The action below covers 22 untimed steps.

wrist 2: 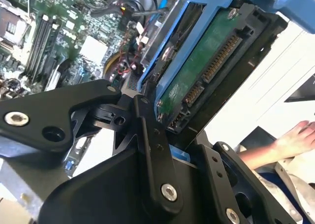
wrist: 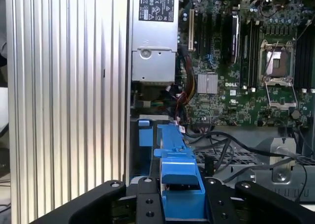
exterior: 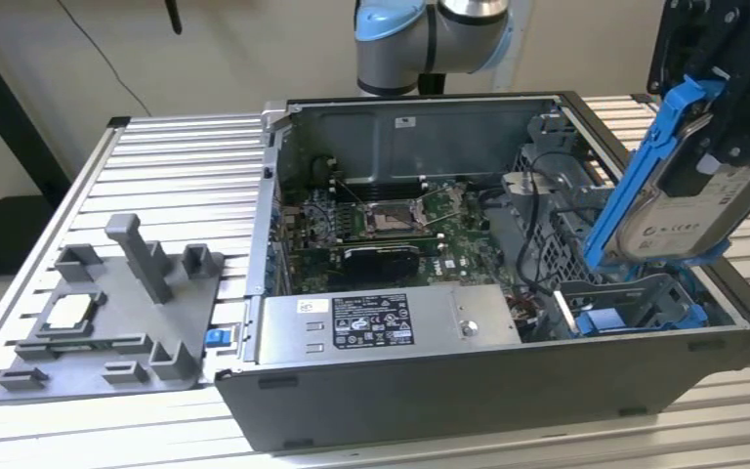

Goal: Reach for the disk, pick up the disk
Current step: 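Pick up the disk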

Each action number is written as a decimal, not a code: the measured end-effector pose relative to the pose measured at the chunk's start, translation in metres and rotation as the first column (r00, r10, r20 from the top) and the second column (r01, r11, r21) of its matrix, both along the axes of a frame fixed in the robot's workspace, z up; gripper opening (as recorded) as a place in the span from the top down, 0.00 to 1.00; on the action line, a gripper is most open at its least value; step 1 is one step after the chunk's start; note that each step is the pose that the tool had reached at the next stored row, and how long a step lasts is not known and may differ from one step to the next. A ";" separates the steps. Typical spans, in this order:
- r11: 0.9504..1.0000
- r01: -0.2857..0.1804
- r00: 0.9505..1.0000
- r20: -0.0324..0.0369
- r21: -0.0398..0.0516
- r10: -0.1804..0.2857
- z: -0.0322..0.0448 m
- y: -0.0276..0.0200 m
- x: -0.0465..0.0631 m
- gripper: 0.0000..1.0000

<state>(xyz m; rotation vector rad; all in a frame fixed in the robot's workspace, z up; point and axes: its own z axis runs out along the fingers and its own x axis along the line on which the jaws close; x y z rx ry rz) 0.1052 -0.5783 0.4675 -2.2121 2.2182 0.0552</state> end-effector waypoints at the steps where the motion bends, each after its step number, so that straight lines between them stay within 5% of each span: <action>1: 1.000 0.000 1.000 0.000 0.000 0.000 -0.0010 -0.0034 0.000 1.00; 7: 1.000 0.000 1.000 0.000 0.000 0.000 -0.0102 -0.0154 0.000 1.00; 22: 1.000 0.000 1.000 0.000 0.000 0.000 -0.0341 -0.0171 0.000 1.00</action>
